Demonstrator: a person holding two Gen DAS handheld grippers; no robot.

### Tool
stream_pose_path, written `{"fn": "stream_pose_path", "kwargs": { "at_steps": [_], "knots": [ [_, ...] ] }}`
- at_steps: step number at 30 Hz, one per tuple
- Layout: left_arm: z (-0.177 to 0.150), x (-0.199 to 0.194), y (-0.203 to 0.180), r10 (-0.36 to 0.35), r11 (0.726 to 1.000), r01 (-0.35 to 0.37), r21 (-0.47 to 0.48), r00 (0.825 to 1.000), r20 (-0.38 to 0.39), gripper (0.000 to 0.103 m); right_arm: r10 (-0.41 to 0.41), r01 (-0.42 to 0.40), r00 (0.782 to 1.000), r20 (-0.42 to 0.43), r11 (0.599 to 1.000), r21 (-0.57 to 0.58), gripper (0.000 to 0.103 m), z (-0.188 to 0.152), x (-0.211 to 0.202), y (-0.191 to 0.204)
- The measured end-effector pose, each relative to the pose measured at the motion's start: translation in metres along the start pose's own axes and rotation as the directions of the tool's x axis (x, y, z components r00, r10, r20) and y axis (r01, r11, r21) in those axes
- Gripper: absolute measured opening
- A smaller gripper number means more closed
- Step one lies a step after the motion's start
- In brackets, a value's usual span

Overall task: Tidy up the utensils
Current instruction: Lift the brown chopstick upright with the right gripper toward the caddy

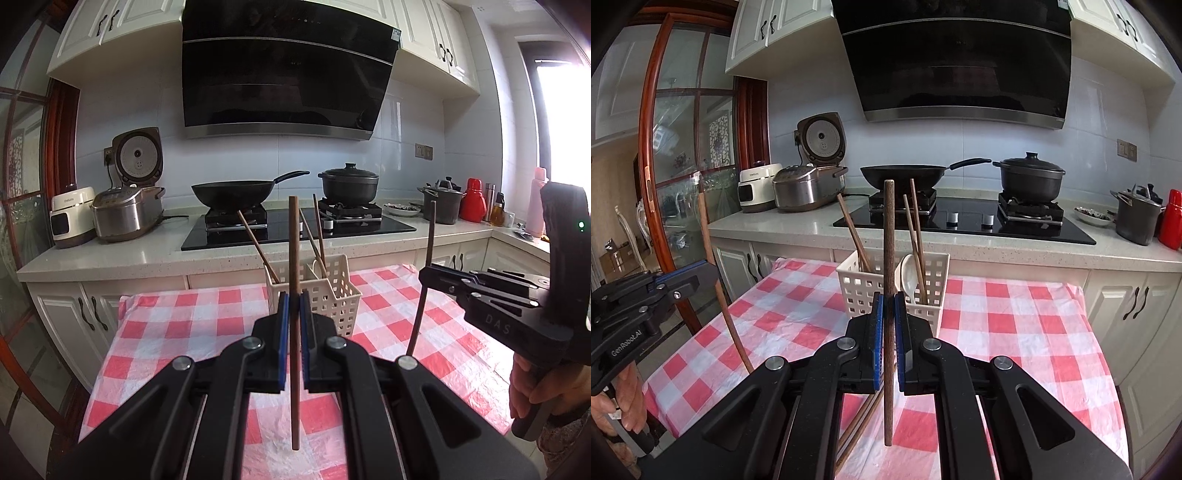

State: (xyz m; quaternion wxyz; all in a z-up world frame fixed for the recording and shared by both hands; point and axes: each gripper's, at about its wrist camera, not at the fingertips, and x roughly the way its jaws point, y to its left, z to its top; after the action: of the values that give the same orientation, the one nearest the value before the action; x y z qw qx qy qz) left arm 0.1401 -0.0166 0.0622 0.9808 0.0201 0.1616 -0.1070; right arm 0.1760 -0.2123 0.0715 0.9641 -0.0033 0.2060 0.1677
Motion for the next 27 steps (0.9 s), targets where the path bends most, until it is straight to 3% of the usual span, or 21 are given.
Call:
{"fn": "stream_pose_path", "kwargs": {
  "at_steps": [16, 27],
  "knots": [
    [0.064, 0.036, 0.011, 0.011, 1.0, -0.011, 0.025, 1.0, 0.002, 0.006, -0.028, 0.028, 0.999, 0.026, 1.0, 0.005, 0.006, 0.046, 0.035, -0.022],
    [0.134, 0.072, 0.024, 0.008, 1.0, -0.008, 0.0, 0.999, 0.033, 0.006, -0.021, 0.022, 0.998, 0.062, 0.999, -0.028, 0.006, 0.087, 0.068, -0.021]
  ]
}}
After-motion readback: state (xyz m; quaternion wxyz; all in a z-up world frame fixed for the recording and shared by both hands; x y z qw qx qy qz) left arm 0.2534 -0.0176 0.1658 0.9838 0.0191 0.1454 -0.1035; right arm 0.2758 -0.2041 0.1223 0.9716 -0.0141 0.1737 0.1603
